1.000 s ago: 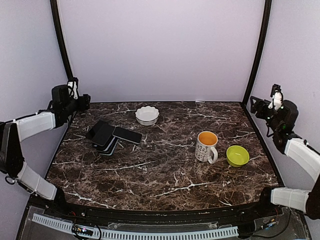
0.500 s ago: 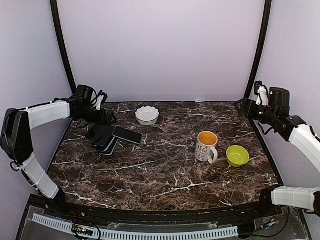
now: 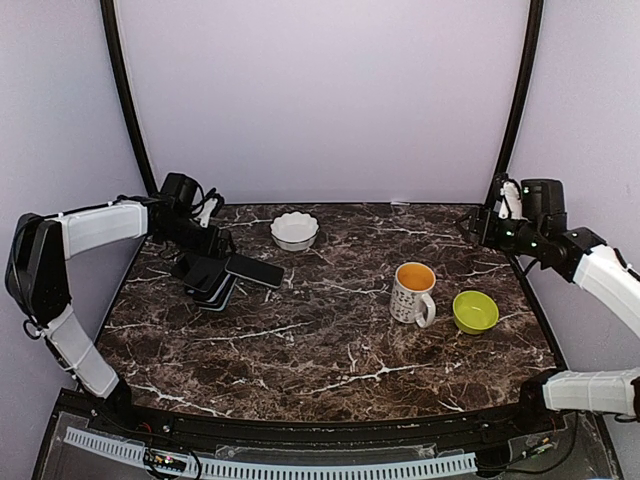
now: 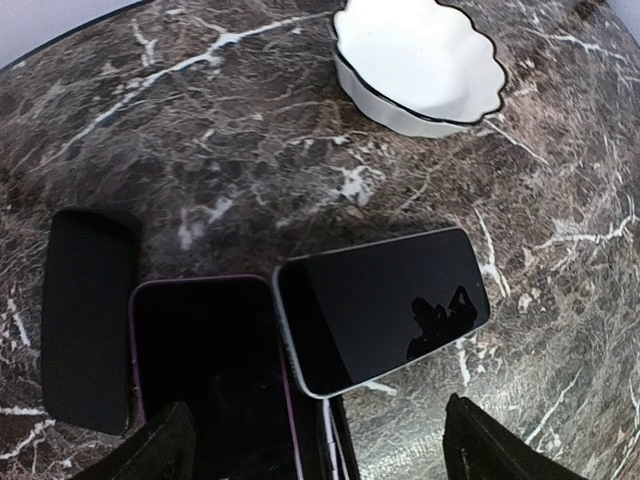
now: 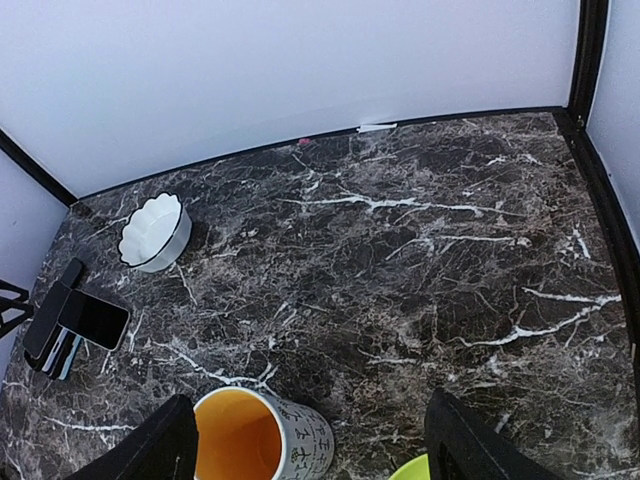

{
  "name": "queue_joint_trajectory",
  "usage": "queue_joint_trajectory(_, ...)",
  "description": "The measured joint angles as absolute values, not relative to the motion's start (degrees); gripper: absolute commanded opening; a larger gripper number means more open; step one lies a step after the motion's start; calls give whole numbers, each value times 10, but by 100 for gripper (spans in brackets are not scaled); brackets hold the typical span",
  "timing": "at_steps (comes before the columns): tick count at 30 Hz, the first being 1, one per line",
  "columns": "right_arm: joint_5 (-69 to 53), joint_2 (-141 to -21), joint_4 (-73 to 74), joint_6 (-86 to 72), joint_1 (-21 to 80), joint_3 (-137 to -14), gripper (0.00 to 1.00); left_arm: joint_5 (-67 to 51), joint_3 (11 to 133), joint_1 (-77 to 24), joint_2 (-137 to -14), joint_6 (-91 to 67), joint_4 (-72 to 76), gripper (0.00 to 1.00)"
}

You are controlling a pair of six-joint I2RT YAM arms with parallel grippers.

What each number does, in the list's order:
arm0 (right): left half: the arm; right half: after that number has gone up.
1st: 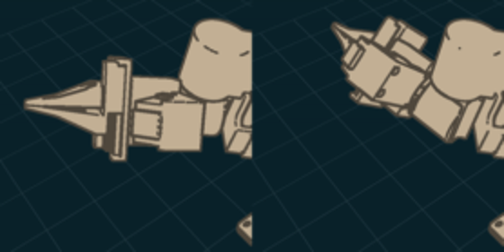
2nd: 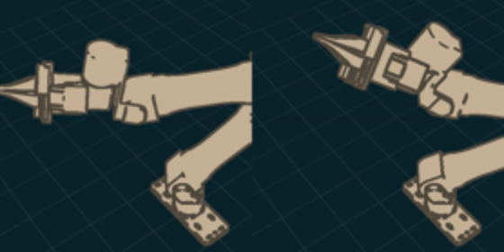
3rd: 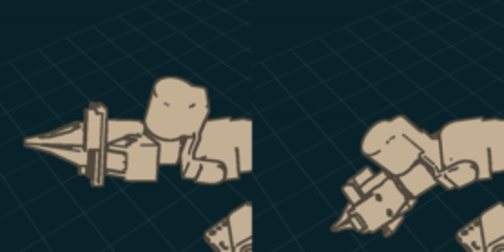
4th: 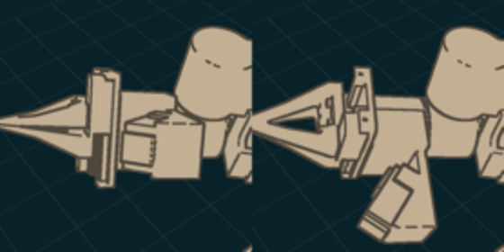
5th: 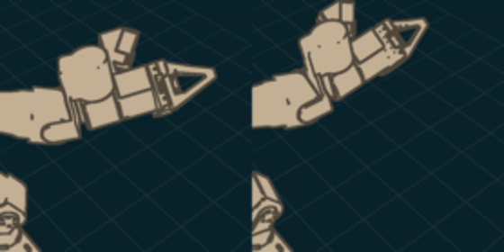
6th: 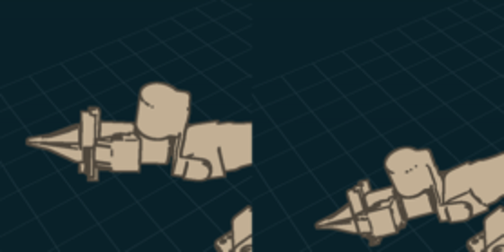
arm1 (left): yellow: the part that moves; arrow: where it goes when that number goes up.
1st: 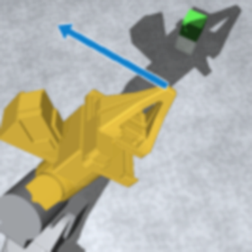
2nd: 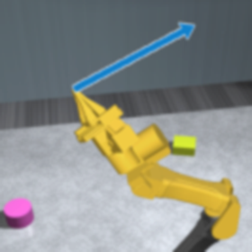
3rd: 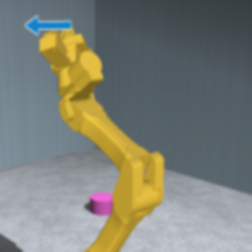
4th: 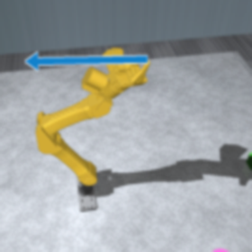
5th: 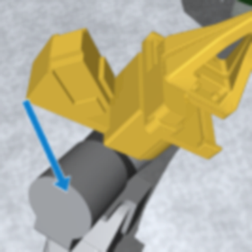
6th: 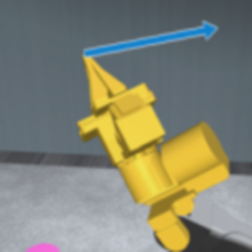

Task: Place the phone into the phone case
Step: Pick up the phone from the phone.

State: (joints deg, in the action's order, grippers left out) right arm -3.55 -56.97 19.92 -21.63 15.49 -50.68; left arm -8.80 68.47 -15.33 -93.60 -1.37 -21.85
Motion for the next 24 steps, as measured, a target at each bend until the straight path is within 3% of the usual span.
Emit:
queue_joint_trajectory(5,-36,-599,199,-216,178,-507,79,-111,716,-183,-968,21,-230,87)
queue_joint_trajectory(9,-34,-613,200,-202,211,-508,79,-83,703,-225,-968,139,-203,89)
queue_joint_trajectory(14,-34,-632,205,-174,241,-519,80,-6,533,-316,-919,376,-63,91)
queue_joint_trajectory(18,-36,-634,207,-152,257,-521,80,16,413,-319,-884,543,30,92)
queue_joint_trajectory(24,-43,-634,206,-137,260,-521,80,68,390,-321,-913,703,164,92)
